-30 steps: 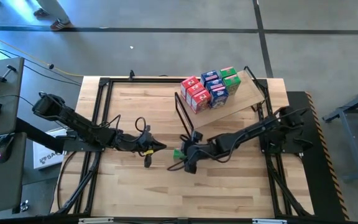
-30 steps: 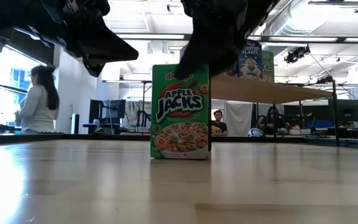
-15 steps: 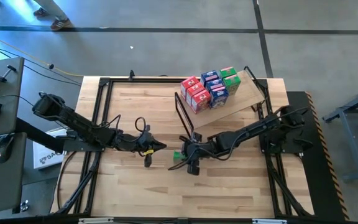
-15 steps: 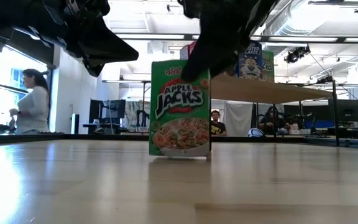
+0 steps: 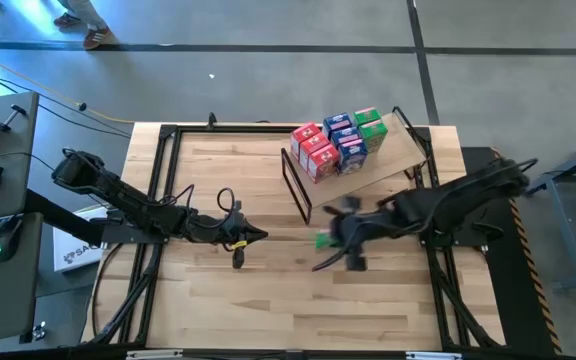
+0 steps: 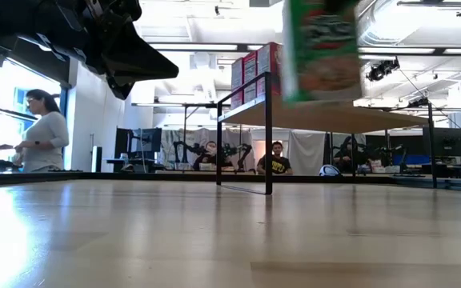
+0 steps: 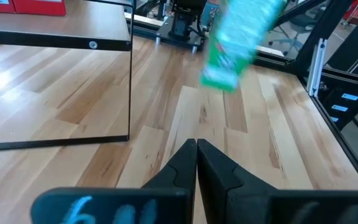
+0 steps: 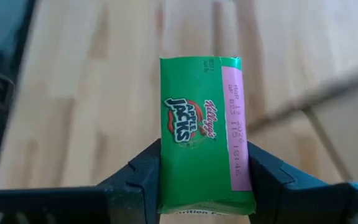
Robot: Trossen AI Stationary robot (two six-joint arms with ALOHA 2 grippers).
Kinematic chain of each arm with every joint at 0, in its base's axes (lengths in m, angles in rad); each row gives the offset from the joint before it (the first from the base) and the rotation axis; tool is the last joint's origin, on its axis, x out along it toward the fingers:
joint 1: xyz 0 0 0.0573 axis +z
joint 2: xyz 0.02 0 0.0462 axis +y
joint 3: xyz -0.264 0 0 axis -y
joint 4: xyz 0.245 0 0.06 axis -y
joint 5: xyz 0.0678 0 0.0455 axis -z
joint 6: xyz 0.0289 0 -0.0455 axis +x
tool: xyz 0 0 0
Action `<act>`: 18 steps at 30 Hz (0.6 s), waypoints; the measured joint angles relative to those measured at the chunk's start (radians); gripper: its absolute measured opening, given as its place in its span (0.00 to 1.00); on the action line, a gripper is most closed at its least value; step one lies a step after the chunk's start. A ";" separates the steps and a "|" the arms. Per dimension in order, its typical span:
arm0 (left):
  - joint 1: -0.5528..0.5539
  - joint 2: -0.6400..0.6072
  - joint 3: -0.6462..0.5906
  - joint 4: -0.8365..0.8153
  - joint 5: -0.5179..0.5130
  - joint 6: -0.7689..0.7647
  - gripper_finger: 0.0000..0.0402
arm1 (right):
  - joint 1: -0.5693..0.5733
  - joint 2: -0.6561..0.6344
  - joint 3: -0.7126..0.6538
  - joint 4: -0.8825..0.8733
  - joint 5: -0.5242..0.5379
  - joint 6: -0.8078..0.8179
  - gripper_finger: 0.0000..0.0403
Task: Stack cereal on shelf
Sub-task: Put the green cereal box on the shelf aligned with the green cereal box
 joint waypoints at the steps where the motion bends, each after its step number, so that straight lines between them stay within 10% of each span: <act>1: 0.000 0.000 0.000 0.000 0.000 -0.001 0.01 | 0.006 -0.027 0.000 -0.055 0.017 0.009 0.37; 18: 0.007 0.000 0.000 0.002 -0.005 -0.008 0.01 | -0.087 -0.453 0.000 -0.507 0.268 -0.081 0.36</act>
